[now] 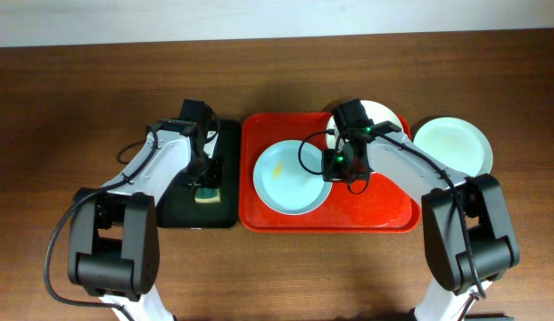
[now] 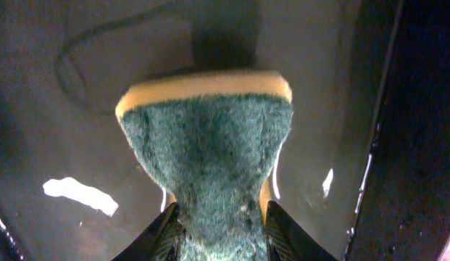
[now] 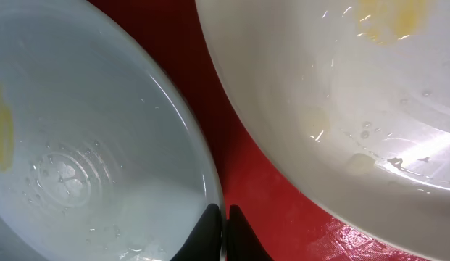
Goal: Clean dirty plates on tray and stack at the side
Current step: 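Lift the sponge with the left gripper and move it over the light blue plate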
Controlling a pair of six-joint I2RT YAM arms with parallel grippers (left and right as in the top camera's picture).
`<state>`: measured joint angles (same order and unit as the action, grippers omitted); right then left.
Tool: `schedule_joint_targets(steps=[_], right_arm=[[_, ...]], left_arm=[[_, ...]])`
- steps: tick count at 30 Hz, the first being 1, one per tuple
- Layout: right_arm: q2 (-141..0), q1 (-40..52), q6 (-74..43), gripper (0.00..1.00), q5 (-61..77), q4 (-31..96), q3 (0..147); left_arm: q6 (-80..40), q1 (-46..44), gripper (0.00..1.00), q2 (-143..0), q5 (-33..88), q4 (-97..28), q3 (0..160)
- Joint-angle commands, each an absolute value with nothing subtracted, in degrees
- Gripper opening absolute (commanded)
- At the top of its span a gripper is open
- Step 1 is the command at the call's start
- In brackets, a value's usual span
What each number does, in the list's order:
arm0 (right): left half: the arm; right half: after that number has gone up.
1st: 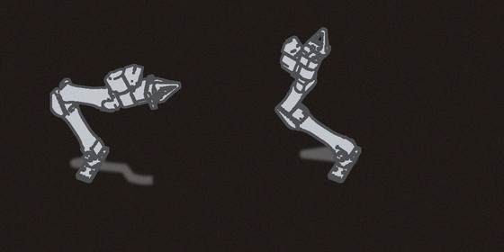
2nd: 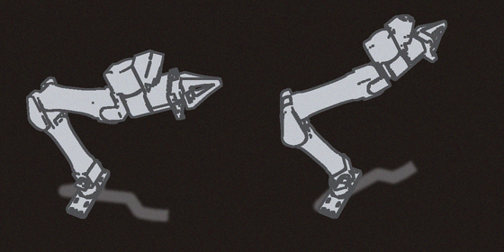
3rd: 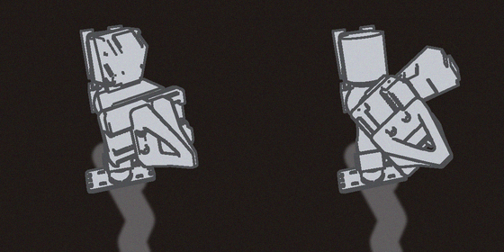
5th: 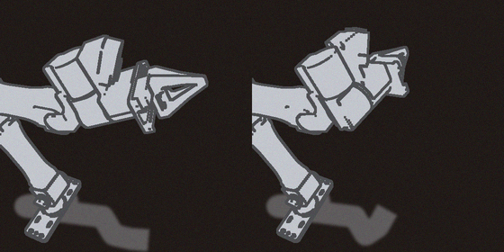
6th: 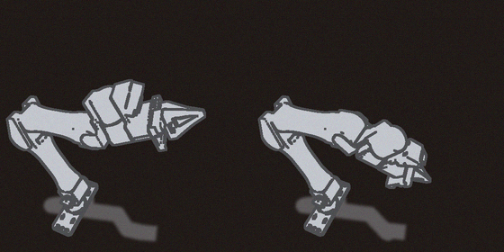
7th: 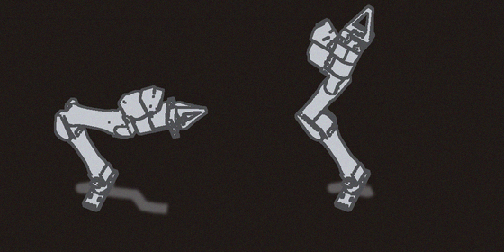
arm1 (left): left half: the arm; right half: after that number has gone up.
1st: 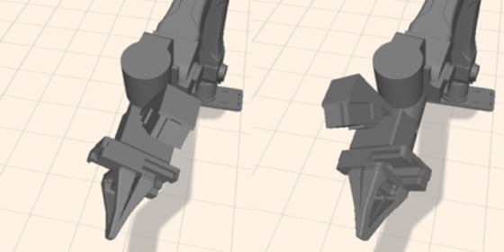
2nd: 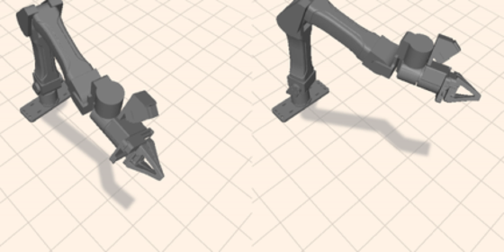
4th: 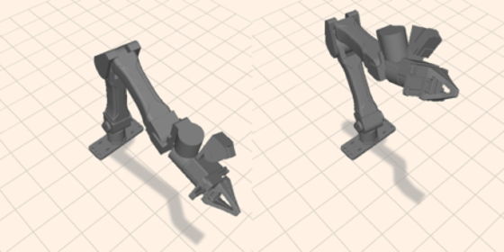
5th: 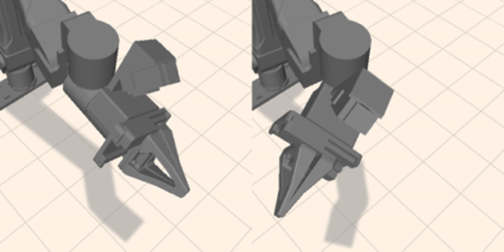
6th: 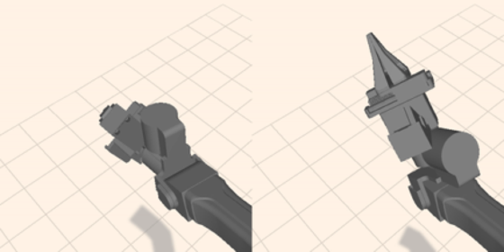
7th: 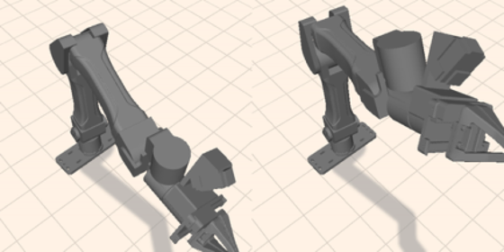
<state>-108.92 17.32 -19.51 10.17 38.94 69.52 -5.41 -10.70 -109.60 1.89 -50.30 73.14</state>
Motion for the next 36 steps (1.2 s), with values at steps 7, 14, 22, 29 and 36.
schedule_joint_targets(steps=[7,14,22,29,36], right_arm=[[-109.1,17.2,-19.8,0.28,10.5,38.9,69.2],[-109.1,17.2,-19.8,0.35,10.5,38.7,69.2],[-109.1,17.2,-19.8,0.36,10.5,38.7,69.2],[-109.1,17.2,-19.8,0.32,10.5,38.7,69.2],[-109.1,17.6,-20.0,0.04,11.2,37.2,67.4]], left_arm=[[-6.0,-10.3,0.12,-108.4,1.7,-46.2,70.4],[-6.0,-10.3,0.00,-105.9,1.7,-46.5,70.5],[-5.9,-10.4,0.00,-91.3,1.7,-46.7,70.5],[-5.9,-11.0,0.00,-87.9,2.2,-47.4,70.5],[-5.9,-11.1,0.00,-88.0,4.8,-47.3,70.5]])
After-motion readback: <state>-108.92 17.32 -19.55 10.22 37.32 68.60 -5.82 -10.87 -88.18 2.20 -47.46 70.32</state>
